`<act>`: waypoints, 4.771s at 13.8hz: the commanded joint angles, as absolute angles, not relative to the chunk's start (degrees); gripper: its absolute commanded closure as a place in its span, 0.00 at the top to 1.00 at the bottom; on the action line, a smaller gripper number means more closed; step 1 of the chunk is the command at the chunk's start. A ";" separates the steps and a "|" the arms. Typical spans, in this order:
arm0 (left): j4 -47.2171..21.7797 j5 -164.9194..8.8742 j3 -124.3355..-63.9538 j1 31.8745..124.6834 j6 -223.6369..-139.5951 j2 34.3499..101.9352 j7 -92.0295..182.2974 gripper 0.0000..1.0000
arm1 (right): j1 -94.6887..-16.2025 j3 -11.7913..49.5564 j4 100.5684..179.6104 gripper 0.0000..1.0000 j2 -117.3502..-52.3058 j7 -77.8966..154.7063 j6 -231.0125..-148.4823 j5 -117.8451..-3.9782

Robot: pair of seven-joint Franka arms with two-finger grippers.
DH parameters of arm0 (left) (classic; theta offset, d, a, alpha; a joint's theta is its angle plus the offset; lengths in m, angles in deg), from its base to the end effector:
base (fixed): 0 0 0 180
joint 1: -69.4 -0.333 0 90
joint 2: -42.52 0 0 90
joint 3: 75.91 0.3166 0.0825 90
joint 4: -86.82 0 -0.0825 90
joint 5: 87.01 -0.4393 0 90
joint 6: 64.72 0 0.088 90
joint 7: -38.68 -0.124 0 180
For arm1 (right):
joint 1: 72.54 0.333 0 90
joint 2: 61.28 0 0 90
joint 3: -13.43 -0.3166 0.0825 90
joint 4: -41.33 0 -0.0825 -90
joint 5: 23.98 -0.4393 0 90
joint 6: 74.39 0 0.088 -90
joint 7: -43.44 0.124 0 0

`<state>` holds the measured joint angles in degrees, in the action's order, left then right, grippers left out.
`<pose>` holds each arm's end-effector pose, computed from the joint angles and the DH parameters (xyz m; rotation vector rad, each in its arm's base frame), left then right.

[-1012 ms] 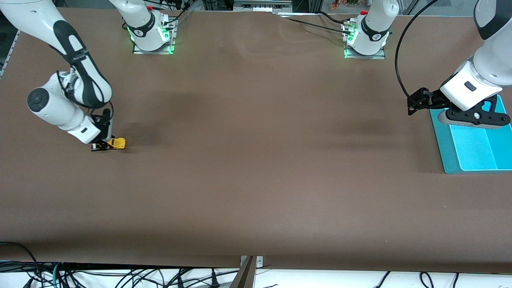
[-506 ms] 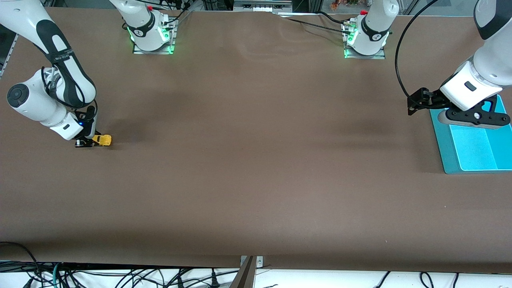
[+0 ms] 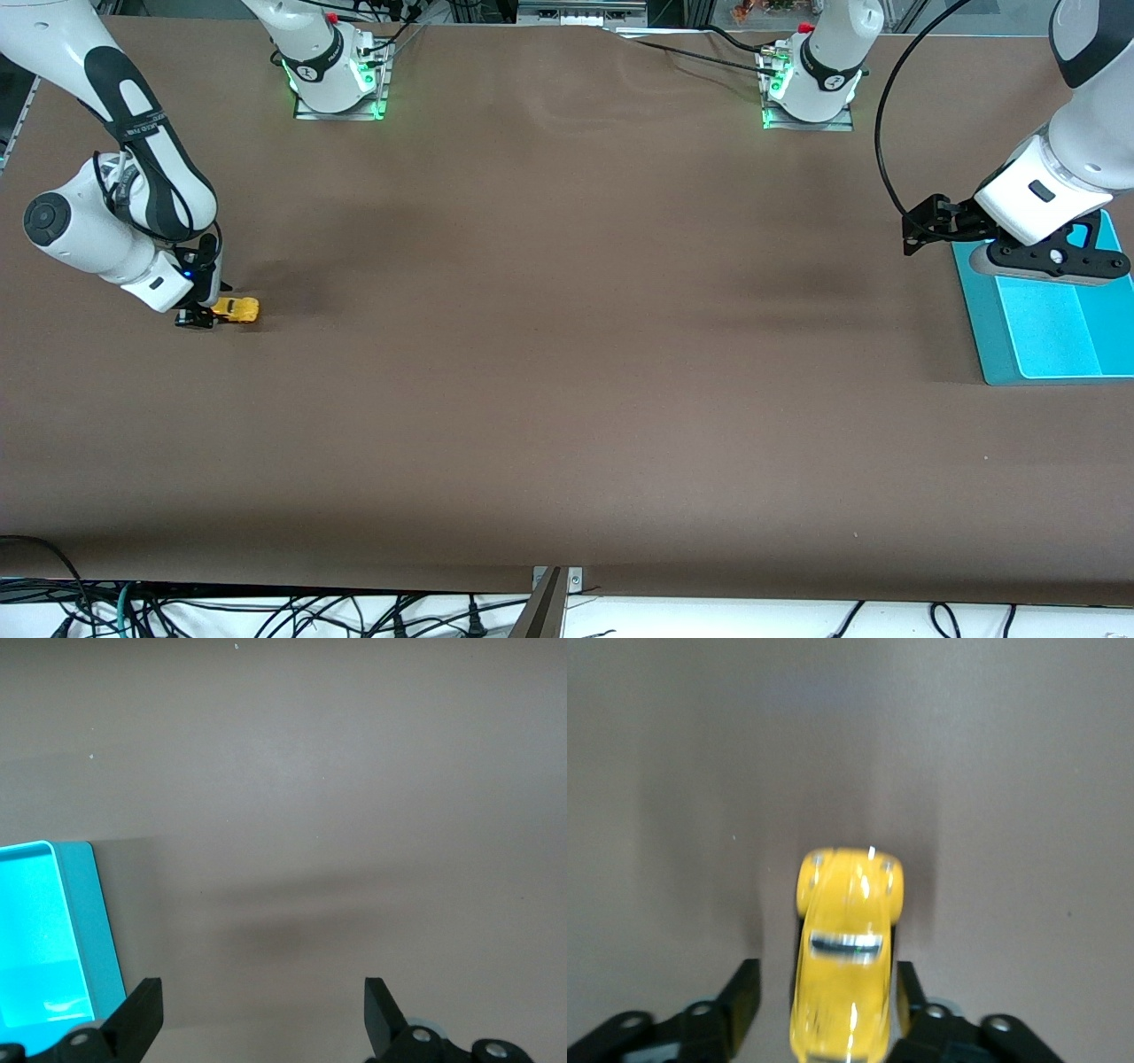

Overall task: Wind and store yellow beetle car
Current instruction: 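Open the right gripper to release the car and raise it away, then move the left gripper down over the rolled yellow car, then close the left gripper on the yellow car, then lift the car with the left gripper and carry it over the cyan box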

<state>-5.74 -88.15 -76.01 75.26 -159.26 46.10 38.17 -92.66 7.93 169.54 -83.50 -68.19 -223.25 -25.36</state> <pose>0.6290 -0.0633 0.5525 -3.1152 0.1790 0.0421 0.5519 -0.1407 0.1282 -2.0829 -2.2907 -0.0488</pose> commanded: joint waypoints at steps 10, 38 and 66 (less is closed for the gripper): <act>-5.12 -87.54 -75.73 75.38 -158.32 45.77 37.19 1.00 | -92.76 0.34 158.84 1.00 -71.84 -54.78 -204.04 -24.68; -38.42 -95.80 -75.82 70.99 -196.97 54.63 -26.61 1.00 | -83.09 0.16 148.47 1.00 -52.22 32.18 -171.69 -28.37; -19.91 -98.09 -75.82 65.89 -177.79 64.49 -41.29 0.21 | -83.71 -0.01 145.04 1.00 -53.63 32.45 -167.82 -27.23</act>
